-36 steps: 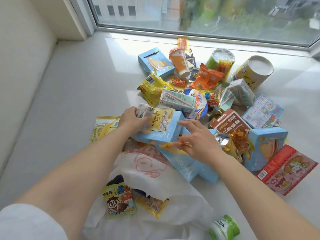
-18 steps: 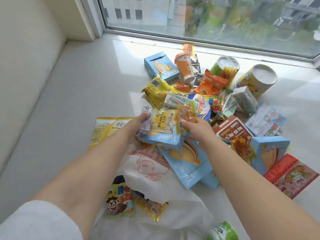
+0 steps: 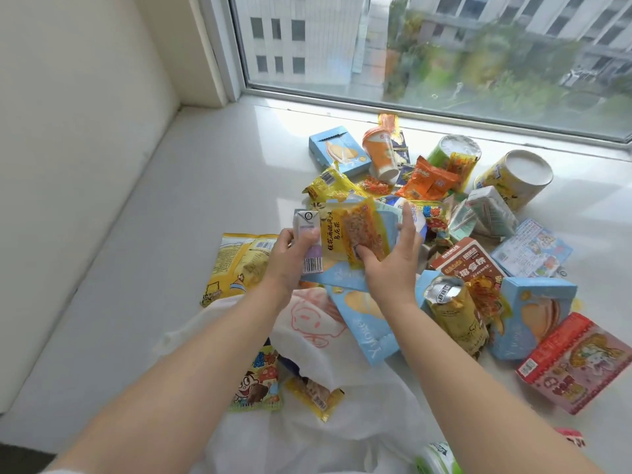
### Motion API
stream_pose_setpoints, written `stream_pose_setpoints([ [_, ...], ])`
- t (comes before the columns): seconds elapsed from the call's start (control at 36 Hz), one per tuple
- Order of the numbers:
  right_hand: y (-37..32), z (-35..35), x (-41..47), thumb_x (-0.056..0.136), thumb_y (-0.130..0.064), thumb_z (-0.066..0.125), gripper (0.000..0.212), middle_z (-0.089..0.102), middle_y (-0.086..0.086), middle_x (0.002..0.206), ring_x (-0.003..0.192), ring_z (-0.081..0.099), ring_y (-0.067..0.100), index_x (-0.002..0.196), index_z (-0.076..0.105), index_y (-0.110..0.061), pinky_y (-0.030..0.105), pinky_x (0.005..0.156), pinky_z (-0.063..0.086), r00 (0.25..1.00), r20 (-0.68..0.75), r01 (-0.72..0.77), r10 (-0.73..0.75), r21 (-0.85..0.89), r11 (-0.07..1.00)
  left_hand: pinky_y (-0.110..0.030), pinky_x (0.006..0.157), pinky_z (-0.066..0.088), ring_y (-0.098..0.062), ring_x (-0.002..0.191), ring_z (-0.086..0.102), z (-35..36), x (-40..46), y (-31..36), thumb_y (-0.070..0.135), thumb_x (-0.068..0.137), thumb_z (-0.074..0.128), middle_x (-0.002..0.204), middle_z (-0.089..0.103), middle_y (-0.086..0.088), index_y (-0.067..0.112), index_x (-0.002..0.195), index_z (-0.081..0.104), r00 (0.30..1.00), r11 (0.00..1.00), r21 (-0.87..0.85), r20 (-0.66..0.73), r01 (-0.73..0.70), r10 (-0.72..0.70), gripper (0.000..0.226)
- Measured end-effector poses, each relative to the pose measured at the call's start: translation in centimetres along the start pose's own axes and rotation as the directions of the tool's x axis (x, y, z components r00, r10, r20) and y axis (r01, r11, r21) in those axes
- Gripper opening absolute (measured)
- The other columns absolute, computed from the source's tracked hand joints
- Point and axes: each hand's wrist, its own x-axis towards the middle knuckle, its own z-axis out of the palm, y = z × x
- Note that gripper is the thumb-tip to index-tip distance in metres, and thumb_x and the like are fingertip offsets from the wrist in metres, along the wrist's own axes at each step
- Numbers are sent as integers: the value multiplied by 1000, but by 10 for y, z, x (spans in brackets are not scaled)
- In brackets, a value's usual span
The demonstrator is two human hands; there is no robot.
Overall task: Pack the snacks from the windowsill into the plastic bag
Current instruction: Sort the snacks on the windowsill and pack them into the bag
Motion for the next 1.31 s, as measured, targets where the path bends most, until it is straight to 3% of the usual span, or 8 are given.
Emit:
stream_pose_setpoints([
  [0.08,-6,-7,-18,79,-14,74,101,35,0,144,128,41,14,150,4,-32,32,101,41,995,67,-88,78,152,985,-26,63,50,-14,74,60,-6,-28,1,32,85,64,86,60,0,22,90,53,996,996,6,-31,-87,87,16],
  [0.19,-8,-23,-40,75,-9,76,56,61,6,116,95,61,19,122,48,-18,28,73,52,950,253,-249,181,269,931,-26,68,50,-11,77,60,-19,-67,-4,43,70,64,87,59,2,25,89,55,986,987,41,-40,-158,159,27],
  [0.33,4,-19,-79,63,-24,82,40,64,4,100,91,63,21,92,55,-27,43,80,54,921,336,-259,196,153,954,-40,76,54,-20,85,61,-42,-107,-33,57,58,68,98,58,-8,29,85,57,988,992,61,-96,-114,119,40],
  [0.5,24,-15,-123,73,-17,77,39,61,-1,93,88,60,20,104,54,-17,37,76,50,897,397,-205,196,-19,978,-43,73,51,-20,76,59,-65,-146,-75,55,55,68,83,58,-3,28,79,57,968,998,67,-248,-17,33,38],
  [0.64,45,-22,-157,75,-22,75,32,53,-14,75,69,51,9,89,47,-24,12,52,37,879,451,-31,155,-271,962,-40,75,54,-20,80,65,-101,-163,-101,57,59,64,91,64,-3,22,89,54,900,988,112,-434,105,-46,47],
  [0.94,53,6,-148,47,2,81,52,59,9,62,51,59,32,88,53,-12,26,39,37,826,324,563,-461,-520,643,-37,85,54,-30,102,59,-114,-130,-133,40,76,67,115,59,-11,16,122,47,878,774,446,-383,449,-288,56],
  [1.14,75,42,-137,74,-8,44,36,70,5,102,79,67,28,109,47,-17,31,55,52,725,455,683,-518,-572,454,-26,77,45,-25,106,56,-98,-119,-153,26,73,75,118,59,-1,17,123,48,934,709,615,-301,345,-193,58],
  [1.31,84,78,-160,46,-15,87,88,63,8,121,98,64,40,121,42,-22,44,71,53,746,653,627,-128,-625,465,-33,84,54,-19,97,65,-93,-118,-173,27,67,64,113,61,-7,21,111,54,967,831,499,-184,245,-175,46],
])
